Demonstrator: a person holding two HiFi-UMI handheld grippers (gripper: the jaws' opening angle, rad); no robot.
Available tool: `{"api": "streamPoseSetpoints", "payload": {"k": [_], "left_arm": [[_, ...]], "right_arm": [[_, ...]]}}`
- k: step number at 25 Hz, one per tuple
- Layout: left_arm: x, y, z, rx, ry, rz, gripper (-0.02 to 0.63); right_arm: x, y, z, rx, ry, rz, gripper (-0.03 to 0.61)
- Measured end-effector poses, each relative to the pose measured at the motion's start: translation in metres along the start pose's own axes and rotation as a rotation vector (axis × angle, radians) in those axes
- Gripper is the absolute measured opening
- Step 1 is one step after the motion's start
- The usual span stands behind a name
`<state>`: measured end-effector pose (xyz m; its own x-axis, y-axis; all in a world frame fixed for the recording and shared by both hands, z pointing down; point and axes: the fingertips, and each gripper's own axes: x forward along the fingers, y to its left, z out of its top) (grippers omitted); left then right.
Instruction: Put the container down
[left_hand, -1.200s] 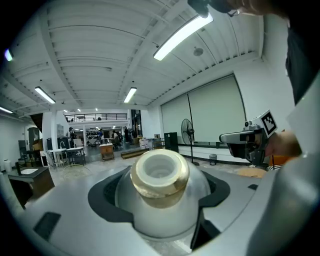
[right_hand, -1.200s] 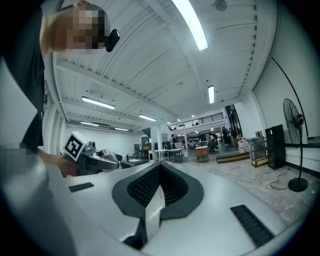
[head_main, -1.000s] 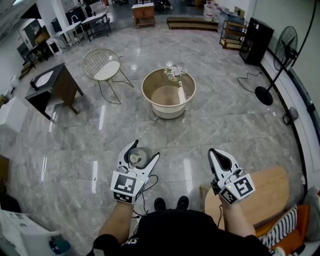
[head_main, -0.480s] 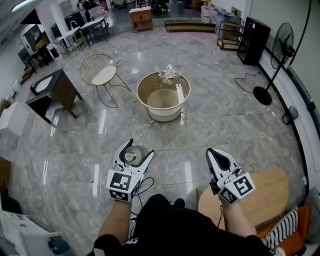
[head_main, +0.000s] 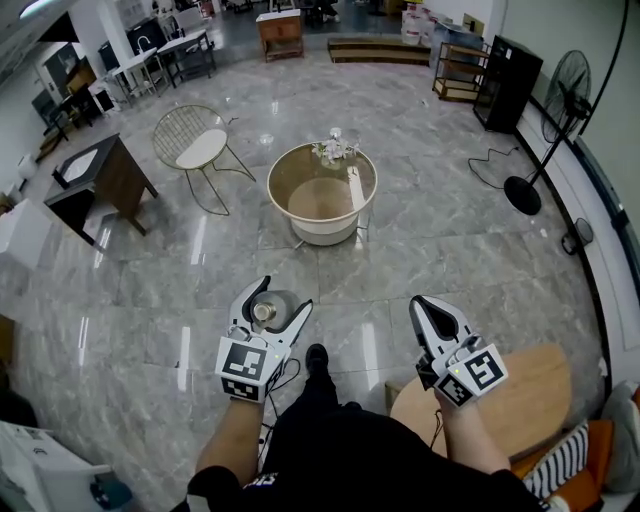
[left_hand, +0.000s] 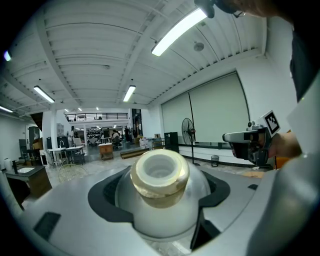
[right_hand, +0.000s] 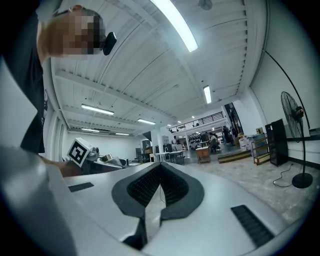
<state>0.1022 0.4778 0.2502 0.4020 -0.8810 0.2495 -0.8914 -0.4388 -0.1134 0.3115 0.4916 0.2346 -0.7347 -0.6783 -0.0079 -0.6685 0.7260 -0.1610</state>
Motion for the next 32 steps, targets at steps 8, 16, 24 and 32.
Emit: {"api": "streamPoseSetpoints", "payload": {"k": [8, 16, 24, 32], "left_arm": [[0.06, 0.07, -0.007, -0.017, 0.013, -0.005, 0.351], [0.129, 0.155, 0.002, -0.015, 0.019, -0.02, 0.351], [0.174, 0.234, -0.001, -0.008, 0.01, -0.048, 0.351], [0.188, 0.279, -0.001, 0.005, 0.023, -0.054, 0.351]], "right_arm": [[0.09, -0.036, -0.002, 0.009, 0.019, 0.003, 0.015], [0.196, -0.07, -0.002, 0.015, 0.064, 0.004, 0.015], [0.292, -0.084, -0.005, 0.014, 0.088, -0.006, 0.015], [0.349, -0.079, -0.009, 0.042, 0.083, 0.028, 0.015]]}}
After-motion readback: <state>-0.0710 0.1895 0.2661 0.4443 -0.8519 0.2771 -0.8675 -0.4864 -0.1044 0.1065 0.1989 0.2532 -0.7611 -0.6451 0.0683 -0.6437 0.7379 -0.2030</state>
